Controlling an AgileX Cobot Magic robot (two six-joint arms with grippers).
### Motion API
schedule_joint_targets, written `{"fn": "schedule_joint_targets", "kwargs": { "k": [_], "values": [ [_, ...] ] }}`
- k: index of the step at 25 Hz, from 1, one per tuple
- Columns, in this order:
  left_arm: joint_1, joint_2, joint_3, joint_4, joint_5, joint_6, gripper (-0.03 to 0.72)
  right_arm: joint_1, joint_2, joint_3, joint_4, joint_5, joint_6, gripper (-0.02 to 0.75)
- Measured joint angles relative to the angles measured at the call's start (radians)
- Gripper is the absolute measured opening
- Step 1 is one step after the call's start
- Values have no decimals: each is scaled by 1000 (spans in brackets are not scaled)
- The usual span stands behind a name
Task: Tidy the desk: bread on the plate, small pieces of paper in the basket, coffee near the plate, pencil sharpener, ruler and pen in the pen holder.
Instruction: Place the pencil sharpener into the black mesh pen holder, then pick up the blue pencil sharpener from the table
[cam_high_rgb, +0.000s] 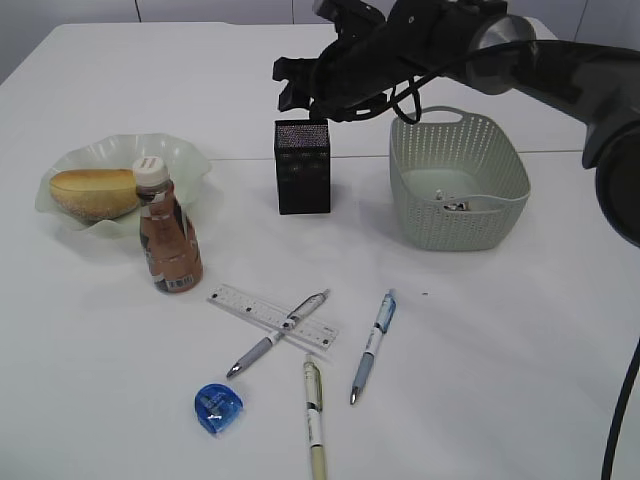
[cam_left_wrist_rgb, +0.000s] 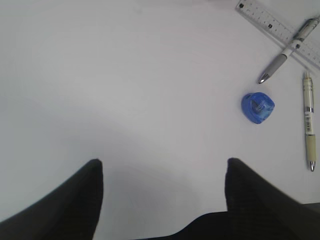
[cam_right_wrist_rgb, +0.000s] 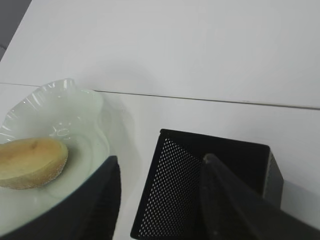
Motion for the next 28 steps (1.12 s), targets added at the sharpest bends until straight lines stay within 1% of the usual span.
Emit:
{"fn": "schedule_joint_targets", "kwargs": {
  "k": [3,5,11,15,18,20,22,28],
  "values": [
    [0,0,0,0,0,0,557,0,0,0,0,13,0,377],
    [0,0,0,0,0,0,557,0,0,0,0,54,0,377],
    [0,0,0,-2,0,0,557,0,-34,-2,-59,278,66,377],
    [0,0,0,-11,7,2,557,6,-69,-53,-148,464,136,378],
    [0,0,0,-13,14,2,557,17,-101,-115,-253,575,163,378],
    [0,0,0,-13,14,2,557,38,-120,-160,-336,596,177,378],
    [0,0,0,-13,14,2,557,62,-144,-183,-380,606,187,378],
    [0,0,0,-13,16,4,557,138,-230,-171,-412,614,211,378]
  ]
}}
